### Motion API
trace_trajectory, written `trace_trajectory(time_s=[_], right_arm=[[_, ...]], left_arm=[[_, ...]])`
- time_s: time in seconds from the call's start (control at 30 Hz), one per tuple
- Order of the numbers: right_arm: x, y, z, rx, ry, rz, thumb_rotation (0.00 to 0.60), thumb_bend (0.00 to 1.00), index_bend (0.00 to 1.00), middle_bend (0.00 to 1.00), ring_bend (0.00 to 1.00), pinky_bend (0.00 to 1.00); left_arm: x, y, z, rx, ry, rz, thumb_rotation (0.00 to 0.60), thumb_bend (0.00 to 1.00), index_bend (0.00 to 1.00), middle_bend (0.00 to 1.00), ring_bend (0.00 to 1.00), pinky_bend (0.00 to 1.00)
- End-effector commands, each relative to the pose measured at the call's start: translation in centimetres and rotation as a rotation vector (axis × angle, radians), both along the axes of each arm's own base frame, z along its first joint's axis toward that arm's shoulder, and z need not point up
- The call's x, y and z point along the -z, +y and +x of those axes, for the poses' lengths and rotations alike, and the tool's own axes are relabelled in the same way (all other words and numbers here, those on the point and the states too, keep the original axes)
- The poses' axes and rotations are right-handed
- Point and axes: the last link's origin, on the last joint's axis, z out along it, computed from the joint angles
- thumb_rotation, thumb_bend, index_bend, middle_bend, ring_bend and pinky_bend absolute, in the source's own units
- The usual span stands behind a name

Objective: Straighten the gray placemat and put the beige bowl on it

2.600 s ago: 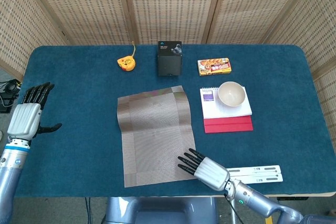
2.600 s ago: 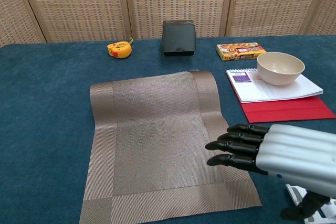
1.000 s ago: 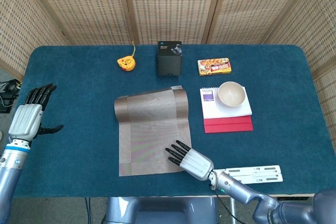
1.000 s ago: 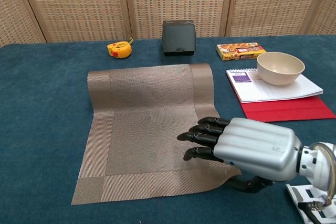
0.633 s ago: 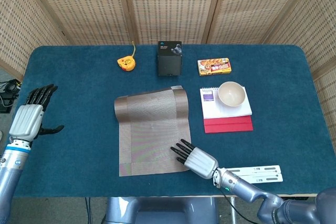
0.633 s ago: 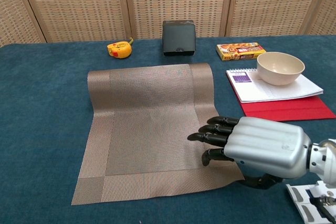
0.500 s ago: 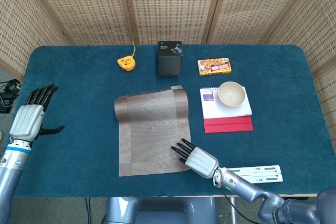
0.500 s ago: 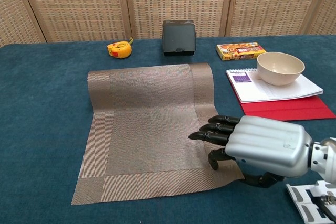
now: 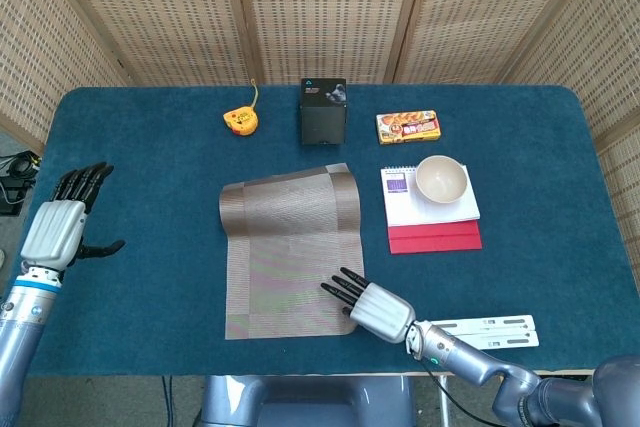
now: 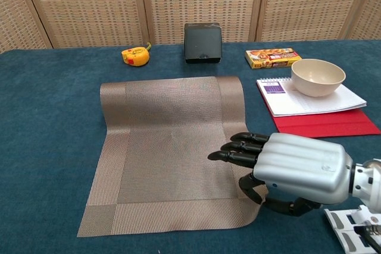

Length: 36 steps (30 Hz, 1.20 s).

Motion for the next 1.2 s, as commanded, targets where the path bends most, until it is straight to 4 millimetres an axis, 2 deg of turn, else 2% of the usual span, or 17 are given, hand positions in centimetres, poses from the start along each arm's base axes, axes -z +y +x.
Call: trace_trajectory(time_s=[0.03, 0.27, 0.4, 0.53, 0.63, 0.77, 0.87, 1.0, 1.2], right_arm=[[0.1, 0.1, 0.1, -0.006, -0.011, 0.004, 0.600, 0.64, 0.68, 0.00, 0.00, 0.00], [-0.7, 0.9, 0.0, -0.048, -0.037, 0.021, 0.600, 0.65, 0.69, 0.00, 0.00, 0.00], [-2.2, 1.4, -0.9, -0.103, -0.020, 0.023, 0.600, 0.65, 0.69, 0.00, 0.00, 0.00], [-5.1, 2.0, -2.6, -0.182, 0.036, -0.013, 0.600, 0.65, 0.69, 0.00, 0.00, 0.00], [-8.0, 2.2, -4.0, -0.251, 0.101, -0.066, 0.600, 0.65, 0.69, 0.00, 0.00, 0.00], [-11.4, 1.7, -5.8, -0.347, 0.233, -0.150, 0.600, 0.65, 0.69, 0.00, 0.00, 0.00], [-13.3, 0.5, -7.0, -0.421, 0.355, -0.217, 0.600, 0.65, 0.69, 0.00, 0.00, 0.00], [-15.2, -2.5, -7.8, -0.501, 0.499, -0.302, 0.600, 0.65, 0.69, 0.00, 0.00, 0.00], [-16.0, -6.1, -7.8, -0.557, 0.609, -0.379, 0.600, 0.63, 0.69, 0.00, 0.00, 0.00]], left_arm=[[0.0, 0.0, 0.0, 0.000, -0.001, -0.001, 0.600, 0.00, 0.00, 0.00, 0.00, 0.00], [0.0, -0.1, 0.0, 0.001, -0.002, -0.004, 0.600, 0.00, 0.00, 0.00, 0.00, 0.00], [0.1, -0.1, 0.1, 0.004, -0.003, -0.008, 0.600, 0.00, 0.00, 0.00, 0.00, 0.00], [0.1, -0.2, 0.1, 0.006, -0.008, -0.008, 0.600, 0.00, 0.00, 0.00, 0.00, 0.00], [0.2, -0.3, 0.2, 0.012, -0.008, -0.012, 0.600, 0.00, 0.00, 0.00, 0.00, 0.00], [0.4, -0.5, 0.4, 0.020, -0.007, -0.024, 0.600, 0.00, 0.00, 0.00, 0.00, 0.00], [0.5, -0.6, 0.6, 0.028, -0.007, -0.026, 0.600, 0.00, 0.00, 0.00, 0.00, 0.00], [0.5, -0.8, 0.7, 0.037, -0.006, -0.029, 0.600, 0.00, 0.00, 0.00, 0.00, 0.00], [0.5, -0.7, 0.6, 0.036, -0.005, -0.027, 0.600, 0.00, 0.00, 0.00, 0.00, 0.00]])
